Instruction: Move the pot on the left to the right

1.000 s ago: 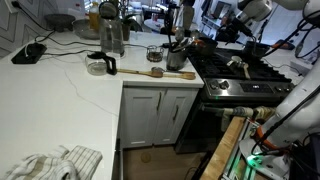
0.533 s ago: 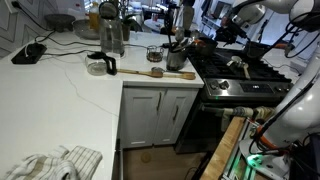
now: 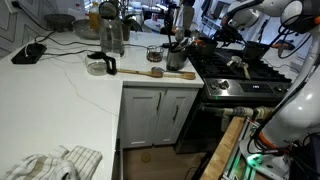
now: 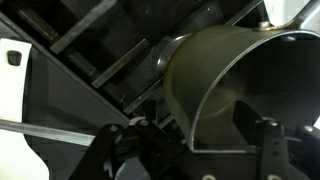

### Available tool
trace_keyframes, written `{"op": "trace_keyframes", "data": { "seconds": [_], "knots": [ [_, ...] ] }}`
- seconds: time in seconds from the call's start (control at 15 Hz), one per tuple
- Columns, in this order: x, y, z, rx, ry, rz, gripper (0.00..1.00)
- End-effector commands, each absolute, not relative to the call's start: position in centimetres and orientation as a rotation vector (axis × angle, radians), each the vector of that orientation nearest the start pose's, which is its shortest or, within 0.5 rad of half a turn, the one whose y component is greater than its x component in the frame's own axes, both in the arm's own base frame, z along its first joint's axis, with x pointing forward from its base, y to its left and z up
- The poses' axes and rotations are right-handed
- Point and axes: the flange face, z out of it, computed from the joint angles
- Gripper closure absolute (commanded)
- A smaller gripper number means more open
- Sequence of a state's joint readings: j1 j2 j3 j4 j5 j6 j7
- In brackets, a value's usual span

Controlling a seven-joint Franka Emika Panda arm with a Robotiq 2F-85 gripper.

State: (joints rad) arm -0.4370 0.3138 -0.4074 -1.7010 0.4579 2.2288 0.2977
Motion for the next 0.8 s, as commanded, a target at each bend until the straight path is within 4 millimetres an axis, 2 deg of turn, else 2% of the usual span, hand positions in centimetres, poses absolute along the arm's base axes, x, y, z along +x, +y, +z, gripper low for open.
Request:
{"op": "trace_keyframes", "data": {
  "seconds": [0.0,0.4,0.47,0.73],
  "knots": [
    [47.5,-47.8,43.7,-2.260,1.832,-0.465,0.51],
    [47.6,-47.8,42.6,-2.270,1.826,-0.435,0.97],
    [47.6,-47.8,42.6,-2.269,1.824,-0.432,1.00],
    [47.4,-47.8,43.0,-2.279,1.814,-0.439,0.99]
  ]
}}
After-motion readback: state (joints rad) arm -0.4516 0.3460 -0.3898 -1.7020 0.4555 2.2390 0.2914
